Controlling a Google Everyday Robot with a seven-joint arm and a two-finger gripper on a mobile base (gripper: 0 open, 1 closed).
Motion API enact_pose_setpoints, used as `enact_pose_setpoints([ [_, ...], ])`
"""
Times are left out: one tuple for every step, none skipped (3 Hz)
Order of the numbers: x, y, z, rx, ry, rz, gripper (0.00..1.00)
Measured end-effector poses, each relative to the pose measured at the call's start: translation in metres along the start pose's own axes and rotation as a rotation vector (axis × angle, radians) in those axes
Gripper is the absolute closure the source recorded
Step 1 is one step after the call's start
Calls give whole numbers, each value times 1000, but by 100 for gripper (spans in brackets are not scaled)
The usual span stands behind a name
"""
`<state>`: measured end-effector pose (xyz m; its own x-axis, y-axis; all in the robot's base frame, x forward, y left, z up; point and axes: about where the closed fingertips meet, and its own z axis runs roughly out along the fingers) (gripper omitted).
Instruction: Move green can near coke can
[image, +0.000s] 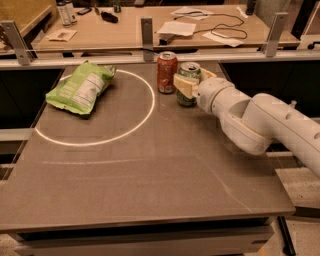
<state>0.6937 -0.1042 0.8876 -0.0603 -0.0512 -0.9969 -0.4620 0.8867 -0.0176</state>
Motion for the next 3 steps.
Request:
enact_pose_setpoints([
  [-4, 0, 0, 0, 0, 0, 82],
  [-4, 0, 0, 0, 0, 0, 58],
  [-5, 0, 0, 0, 0, 0, 36],
])
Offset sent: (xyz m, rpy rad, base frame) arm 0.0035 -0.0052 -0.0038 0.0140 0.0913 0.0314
